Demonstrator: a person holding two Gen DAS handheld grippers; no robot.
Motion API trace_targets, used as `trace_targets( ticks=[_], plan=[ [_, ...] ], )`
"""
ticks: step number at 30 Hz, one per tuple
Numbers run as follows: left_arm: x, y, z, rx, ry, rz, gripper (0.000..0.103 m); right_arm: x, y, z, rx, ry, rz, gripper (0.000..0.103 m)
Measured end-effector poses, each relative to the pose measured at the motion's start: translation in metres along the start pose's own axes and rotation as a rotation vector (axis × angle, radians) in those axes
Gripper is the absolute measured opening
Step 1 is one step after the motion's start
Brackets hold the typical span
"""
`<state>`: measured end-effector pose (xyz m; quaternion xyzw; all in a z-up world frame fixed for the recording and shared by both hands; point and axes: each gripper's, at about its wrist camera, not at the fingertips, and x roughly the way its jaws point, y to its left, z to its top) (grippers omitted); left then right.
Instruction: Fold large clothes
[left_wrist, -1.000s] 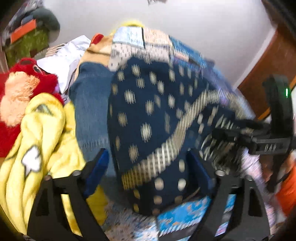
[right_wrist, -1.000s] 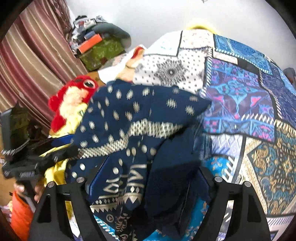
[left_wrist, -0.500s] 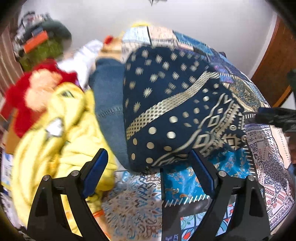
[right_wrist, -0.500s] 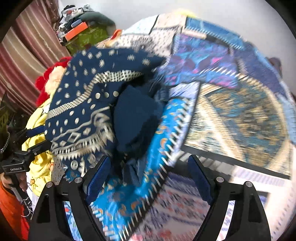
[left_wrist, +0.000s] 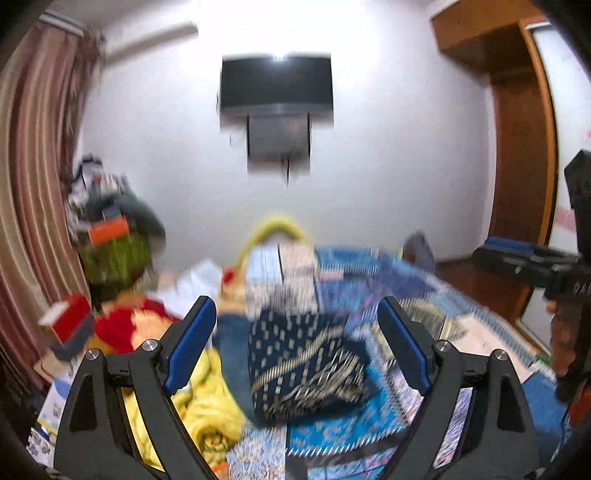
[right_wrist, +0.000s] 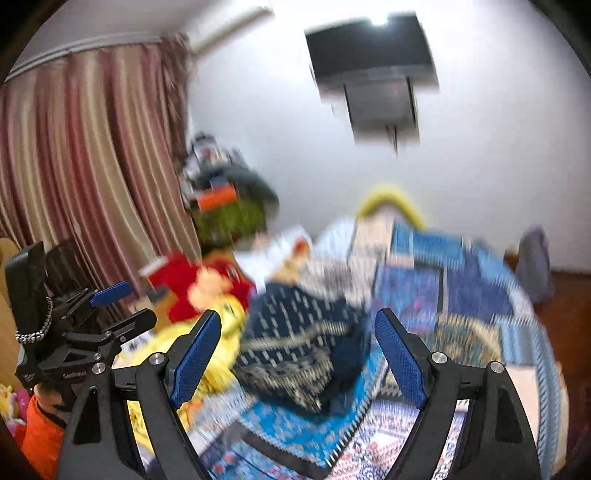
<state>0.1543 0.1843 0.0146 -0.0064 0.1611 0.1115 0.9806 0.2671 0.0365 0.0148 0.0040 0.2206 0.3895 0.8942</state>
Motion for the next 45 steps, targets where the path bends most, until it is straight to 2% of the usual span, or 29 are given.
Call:
trace_targets(
  ticks=[1, 5, 8, 11, 14, 16, 23, 27, 30, 45],
  plan=[
    [-0.018, -0.005, 0.005, 0.001, -0.046, 0.011, 0.09, -0.015, 0.007, 0.002, -0.006, -0.037, 0.003, 0.084],
    [-0.062, -0.015, 0.012, -0.019, -0.15, 0.021, 0.09, -0.065, 0.035, 0.002, -0.028, -0.156, 0.005, 0.084],
    [-0.084, -0.019, 0.009, -0.045, -0.19, 0.006, 0.09, -0.091, 0.055, -0.006, -0.05, -0.209, -0.006, 0.083],
    [-0.094, -0.024, 0.004, -0.045, -0.215, 0.042, 0.09, -0.106, 0.072, -0.015, -0.071, -0.234, -0.029, 0.083],
    [-0.098, -0.025, -0.001, -0.059, -0.21, 0.044, 0.092, -0.114, 0.079, -0.025, -0.072, -0.238, -0.059, 0.083],
    [-0.1, -0.027, -0.006, -0.065, -0.211, 0.049, 0.097, -0.118, 0.083, -0.03, -0.076, -0.245, -0.086, 0.084],
    [-0.096, -0.025, -0.011, -0.082, -0.193, 0.068, 0.102, -0.118, 0.084, -0.042, -0.072, -0.224, -0.137, 0.085],
    [-0.092, -0.023, -0.016, -0.09, -0.178, 0.073, 0.102, -0.115, 0.085, -0.045, -0.079, -0.226, -0.174, 0.098],
    [-0.088, -0.022, -0.019, -0.096, -0.163, 0.071, 0.102, -0.114, 0.085, -0.046, -0.07, -0.227, -0.184, 0.103],
    [-0.079, -0.02, -0.024, -0.096, -0.143, 0.075, 0.102, -0.103, 0.081, -0.049, -0.063, -0.196, -0.201, 0.103]
  ],
)
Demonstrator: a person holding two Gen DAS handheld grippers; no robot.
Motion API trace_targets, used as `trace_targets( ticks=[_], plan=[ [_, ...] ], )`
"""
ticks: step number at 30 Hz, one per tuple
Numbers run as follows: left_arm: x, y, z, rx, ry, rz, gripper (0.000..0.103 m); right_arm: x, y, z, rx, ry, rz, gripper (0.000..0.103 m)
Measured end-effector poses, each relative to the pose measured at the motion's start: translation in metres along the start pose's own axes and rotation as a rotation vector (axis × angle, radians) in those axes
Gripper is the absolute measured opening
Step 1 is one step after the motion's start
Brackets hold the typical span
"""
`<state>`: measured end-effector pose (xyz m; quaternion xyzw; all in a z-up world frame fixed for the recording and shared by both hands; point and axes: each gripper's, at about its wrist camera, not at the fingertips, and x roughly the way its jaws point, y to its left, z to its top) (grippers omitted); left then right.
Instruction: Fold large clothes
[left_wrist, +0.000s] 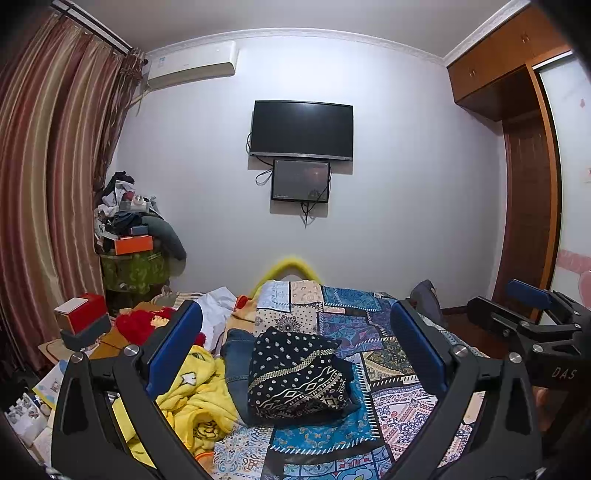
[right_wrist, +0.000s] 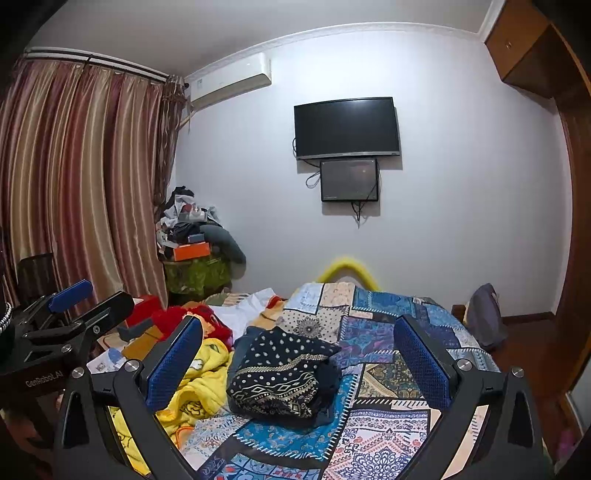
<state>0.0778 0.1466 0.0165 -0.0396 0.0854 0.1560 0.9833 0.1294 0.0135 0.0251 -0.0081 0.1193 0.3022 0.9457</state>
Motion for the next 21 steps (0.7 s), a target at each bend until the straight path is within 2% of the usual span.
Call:
trace_targets(
  ticks=[21],
  plan=[
    [0.008, 0.0065, -0.0036, -0.008, 0.014, -0.025, 0.102, 0.0021, -0.0034, -0.0017, 0.006, 0.003, -0.005, 0.103]
  ],
)
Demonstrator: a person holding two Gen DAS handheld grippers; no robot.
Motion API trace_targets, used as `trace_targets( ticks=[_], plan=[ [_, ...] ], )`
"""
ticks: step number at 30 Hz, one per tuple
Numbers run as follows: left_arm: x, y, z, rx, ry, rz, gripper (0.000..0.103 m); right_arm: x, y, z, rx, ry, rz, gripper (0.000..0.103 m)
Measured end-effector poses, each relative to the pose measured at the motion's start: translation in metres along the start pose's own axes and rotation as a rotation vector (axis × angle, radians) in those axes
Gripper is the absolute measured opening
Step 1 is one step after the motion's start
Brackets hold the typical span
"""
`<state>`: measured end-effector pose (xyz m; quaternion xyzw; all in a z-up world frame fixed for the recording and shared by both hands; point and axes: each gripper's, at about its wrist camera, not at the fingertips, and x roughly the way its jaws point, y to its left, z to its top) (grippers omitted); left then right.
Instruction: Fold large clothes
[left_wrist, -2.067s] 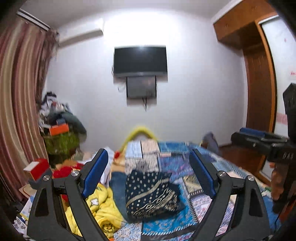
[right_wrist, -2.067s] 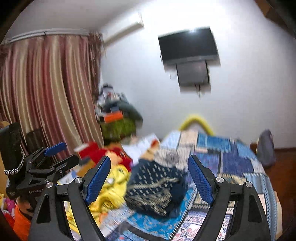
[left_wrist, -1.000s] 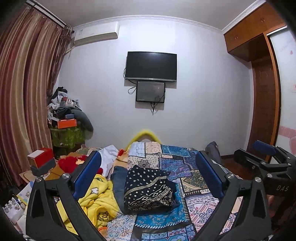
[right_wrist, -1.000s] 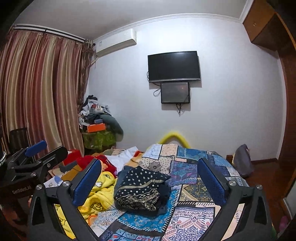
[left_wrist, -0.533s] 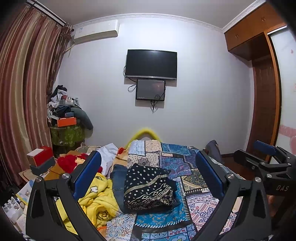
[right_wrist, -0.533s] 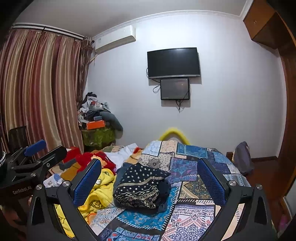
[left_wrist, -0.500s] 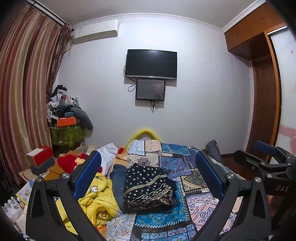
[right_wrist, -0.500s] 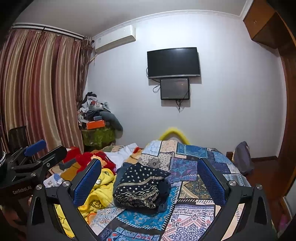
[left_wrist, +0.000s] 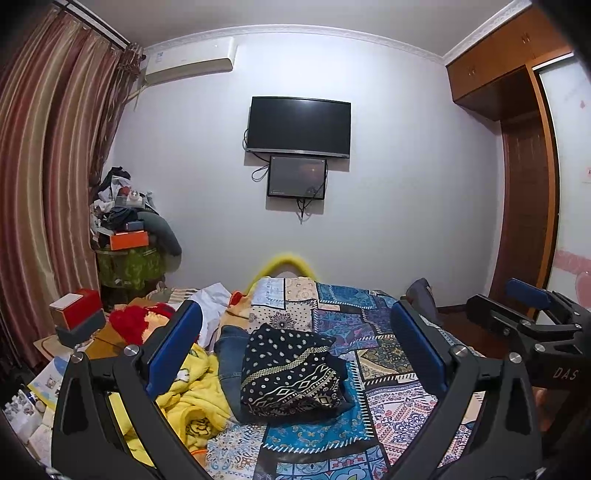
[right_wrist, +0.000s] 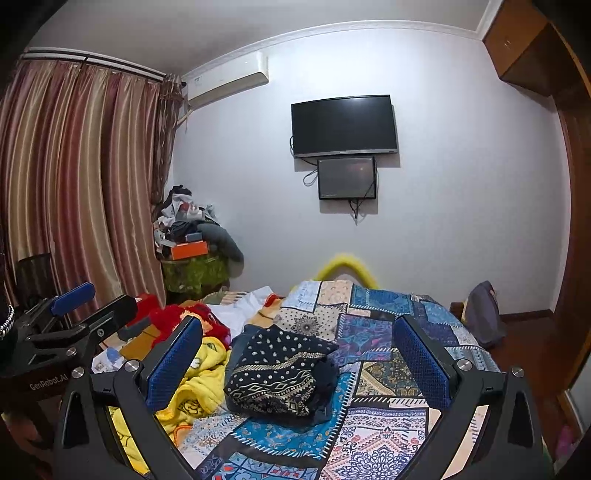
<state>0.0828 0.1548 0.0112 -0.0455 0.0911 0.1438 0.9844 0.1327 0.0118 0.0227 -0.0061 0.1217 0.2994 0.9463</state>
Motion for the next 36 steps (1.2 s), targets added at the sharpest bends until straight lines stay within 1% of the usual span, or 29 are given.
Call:
trace_targets(
  ticks=[9, 14, 17, 36],
  plan=[
    [0.003, -0.001, 0.001, 0.011, 0.004, -0.011, 0.102, -0.003, -0.002, 0.002, 0.001, -0.004, -0.004, 0.103],
    [0.003, 0.0, 0.001, 0.008, 0.005, -0.028, 0.102, -0.004, -0.004, 0.002, 0.001, -0.007, -0.01, 0.103],
    [0.004, 0.0, 0.001, 0.007, 0.014, -0.051, 0.103, -0.004, -0.005, 0.002, 0.003, -0.009, -0.017, 0.103],
    [0.011, 0.004, -0.001, -0.004, 0.052, -0.1, 0.103, -0.004, -0.006, 0.002, 0.015, -0.022, -0.046, 0.103]
  ],
)
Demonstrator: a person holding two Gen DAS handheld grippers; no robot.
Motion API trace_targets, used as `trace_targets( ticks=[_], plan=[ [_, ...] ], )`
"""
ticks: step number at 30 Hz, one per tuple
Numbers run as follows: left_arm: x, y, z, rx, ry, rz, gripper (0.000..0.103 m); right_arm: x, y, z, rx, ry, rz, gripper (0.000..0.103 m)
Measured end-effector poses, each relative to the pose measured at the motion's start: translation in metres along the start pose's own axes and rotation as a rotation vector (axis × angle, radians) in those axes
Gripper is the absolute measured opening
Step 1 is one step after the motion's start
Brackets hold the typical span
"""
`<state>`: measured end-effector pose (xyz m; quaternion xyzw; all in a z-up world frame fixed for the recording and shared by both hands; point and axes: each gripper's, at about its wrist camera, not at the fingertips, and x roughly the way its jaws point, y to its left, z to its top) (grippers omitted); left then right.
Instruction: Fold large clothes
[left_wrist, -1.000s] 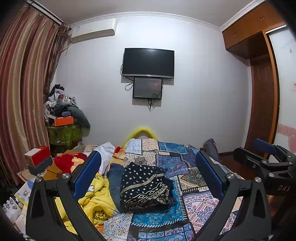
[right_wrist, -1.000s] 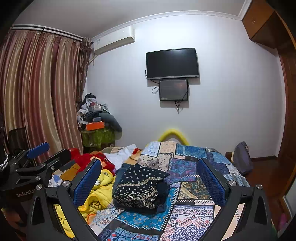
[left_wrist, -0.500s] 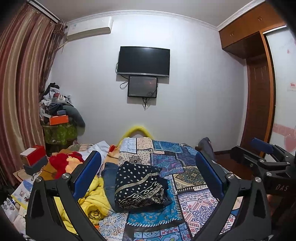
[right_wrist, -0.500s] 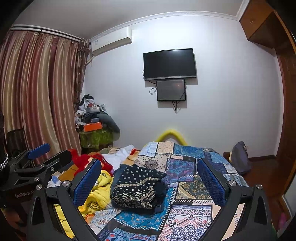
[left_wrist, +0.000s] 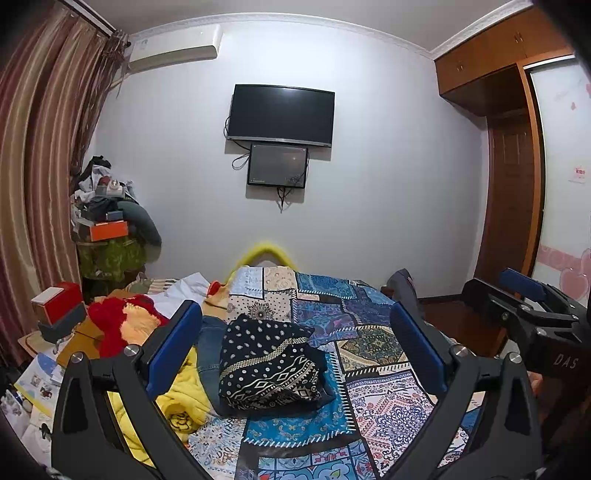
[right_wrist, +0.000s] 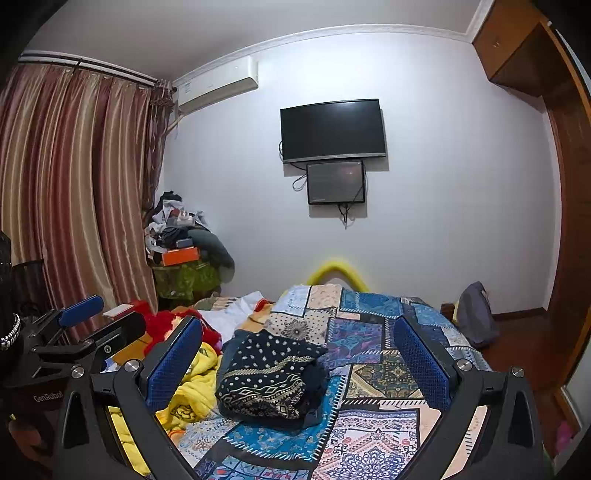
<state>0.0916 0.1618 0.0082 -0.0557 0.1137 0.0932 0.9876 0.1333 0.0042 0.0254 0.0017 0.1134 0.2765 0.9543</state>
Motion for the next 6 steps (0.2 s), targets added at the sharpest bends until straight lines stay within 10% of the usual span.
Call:
trace_targets(
  ticks=[6],
  plan=[
    [0.005, -0.0045, -0.0036, 0.017, 0.019, -0.008, 0.103, 0.0024, 0.002, -0.0022, 0.008, 0.008, -0.004, 0.103]
  ],
)
